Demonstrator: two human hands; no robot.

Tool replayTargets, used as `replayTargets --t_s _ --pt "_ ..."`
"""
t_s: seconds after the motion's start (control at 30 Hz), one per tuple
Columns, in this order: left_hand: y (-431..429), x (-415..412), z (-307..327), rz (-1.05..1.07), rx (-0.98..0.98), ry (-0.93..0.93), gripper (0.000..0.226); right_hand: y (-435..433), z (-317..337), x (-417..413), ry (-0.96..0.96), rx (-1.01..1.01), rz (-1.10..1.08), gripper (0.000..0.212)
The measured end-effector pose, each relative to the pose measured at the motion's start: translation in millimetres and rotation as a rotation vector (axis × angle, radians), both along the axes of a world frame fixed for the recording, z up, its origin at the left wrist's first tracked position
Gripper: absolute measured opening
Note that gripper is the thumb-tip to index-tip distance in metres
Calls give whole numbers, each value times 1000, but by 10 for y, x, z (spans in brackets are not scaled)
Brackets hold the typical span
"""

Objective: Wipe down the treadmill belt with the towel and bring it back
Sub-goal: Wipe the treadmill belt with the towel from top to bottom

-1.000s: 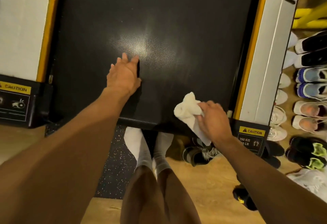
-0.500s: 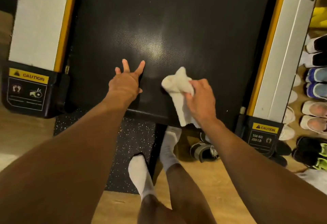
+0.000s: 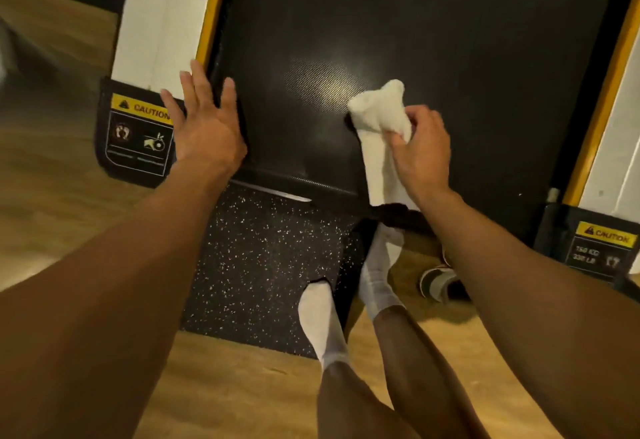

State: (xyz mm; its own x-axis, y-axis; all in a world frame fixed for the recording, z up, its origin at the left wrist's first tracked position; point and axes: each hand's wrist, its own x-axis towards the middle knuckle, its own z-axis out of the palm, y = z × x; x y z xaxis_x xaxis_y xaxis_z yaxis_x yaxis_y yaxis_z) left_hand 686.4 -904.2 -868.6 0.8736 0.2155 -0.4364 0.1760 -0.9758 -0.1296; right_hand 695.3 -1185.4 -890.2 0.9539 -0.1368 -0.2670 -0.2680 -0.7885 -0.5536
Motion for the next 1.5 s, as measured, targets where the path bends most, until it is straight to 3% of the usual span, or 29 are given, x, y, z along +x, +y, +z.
replayTargets --t_s 0.07,0.2,0.23,0.3,0.4,0.5,0.6,0.7,0.77,0.83,1.03,1.2,1.33,1.4,1.5 --pt "145 -33 -41 116 -65 57 93 209 -46 -10 45 -91 100 34" --pt "210 -68 -90 260 -152 124 97 625 -19 -392 150 -120 679 40" --pt "206 -52 -78 257 -149 140 97 675 10 -409 118 -49 677 40" --pt "204 -4 -45 235 -136 173 97 766 76 -227 12 87 475 39" --pt "262 7 -17 255 -192 175 98 872 37 194 -27 -22 316 35" --pt "376 -73 17 257 -314 133 94 1047 -24 184 29 -229 637 36" --pt "437 -85 86 225 -354 145 92 1146 -6 -205 149 -139 992 40" --pt "454 -94 89 226 -388 131 93 1166 -37 -89 105 -19 878 40" --pt "476 -115 72 202 -398 113 95 1257 -107 148 -1 -55 697 39" --pt "502 -135 47 190 -389 125 95 1415 -116 236 -34 -142 648 41" --pt "535 -124 82 208 -441 137 91 1495 -33 -278 91 -175 1342 47" --pt "588 -155 35 188 -458 94 91 1668 89 97 -90 -240 922 40" --pt "608 -150 24 155 -439 98 91 1626 13 -120 -31 -367 1099 46" --pt "612 -138 27 143 -411 129 92 1288 20 -379 -16 -388 1261 45" --pt "533 -145 1 170 -432 124 90 602 96 -615 154 -485 1431 53"
